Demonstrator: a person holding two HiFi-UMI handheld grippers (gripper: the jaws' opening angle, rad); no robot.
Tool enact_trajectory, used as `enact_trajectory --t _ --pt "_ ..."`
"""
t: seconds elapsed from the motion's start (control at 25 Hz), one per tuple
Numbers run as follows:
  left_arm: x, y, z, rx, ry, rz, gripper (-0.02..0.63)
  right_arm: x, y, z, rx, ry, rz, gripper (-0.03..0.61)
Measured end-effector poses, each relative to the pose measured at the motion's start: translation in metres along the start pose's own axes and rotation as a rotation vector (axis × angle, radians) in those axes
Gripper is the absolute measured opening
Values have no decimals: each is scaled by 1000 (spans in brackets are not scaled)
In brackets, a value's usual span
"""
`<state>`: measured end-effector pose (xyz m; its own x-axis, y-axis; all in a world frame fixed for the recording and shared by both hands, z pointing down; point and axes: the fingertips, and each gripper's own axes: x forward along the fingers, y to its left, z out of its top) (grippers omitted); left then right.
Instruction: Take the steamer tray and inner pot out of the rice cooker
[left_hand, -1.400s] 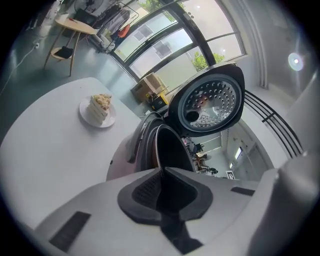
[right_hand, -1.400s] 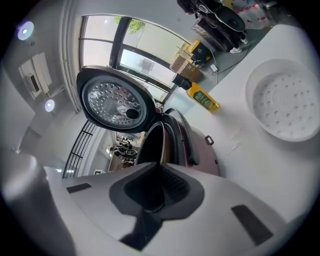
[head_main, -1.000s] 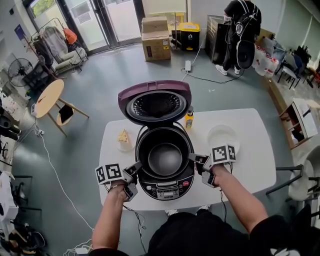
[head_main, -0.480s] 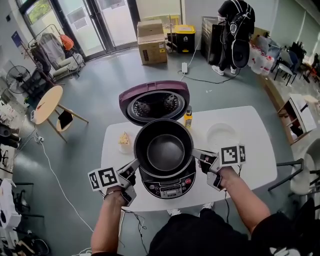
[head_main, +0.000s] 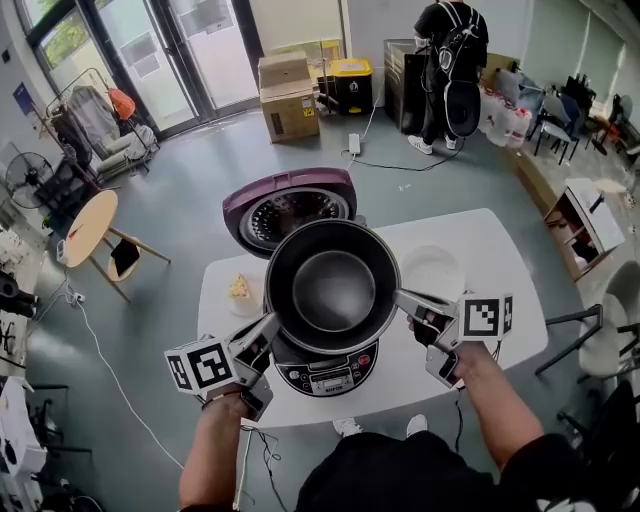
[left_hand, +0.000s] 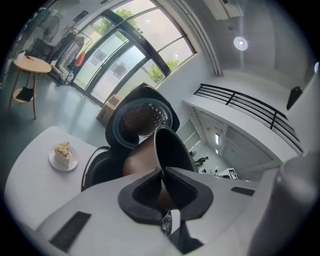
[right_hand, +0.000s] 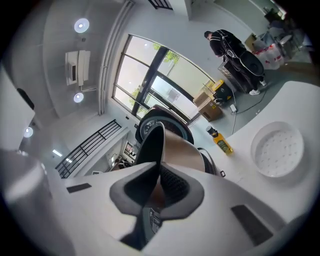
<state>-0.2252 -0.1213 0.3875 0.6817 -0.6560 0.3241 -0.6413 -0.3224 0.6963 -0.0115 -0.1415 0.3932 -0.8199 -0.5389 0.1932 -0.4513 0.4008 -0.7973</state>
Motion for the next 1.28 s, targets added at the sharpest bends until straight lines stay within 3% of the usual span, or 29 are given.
enact_trajectory --t 0.24,0.8,0.96,1.16,1.28 --pt "47 -41 -20 11 21 -36 29 -57 -29 19 -14 -37 -43 28" --pt "153 -123 -94 54 162 -105 35 -190 -102 43 27 -132 -170 28" --pt "173 -132 -116 46 199 -109 38 -207 -119 45 37 -146 -142 28" --pt "189 -127 -140 35 228 -89 40 -226 -156 26 112 -126 -252 27" --pt "195 -121 -160 14 246 -73 40 -231 -168 14 125 -114 -250 26"
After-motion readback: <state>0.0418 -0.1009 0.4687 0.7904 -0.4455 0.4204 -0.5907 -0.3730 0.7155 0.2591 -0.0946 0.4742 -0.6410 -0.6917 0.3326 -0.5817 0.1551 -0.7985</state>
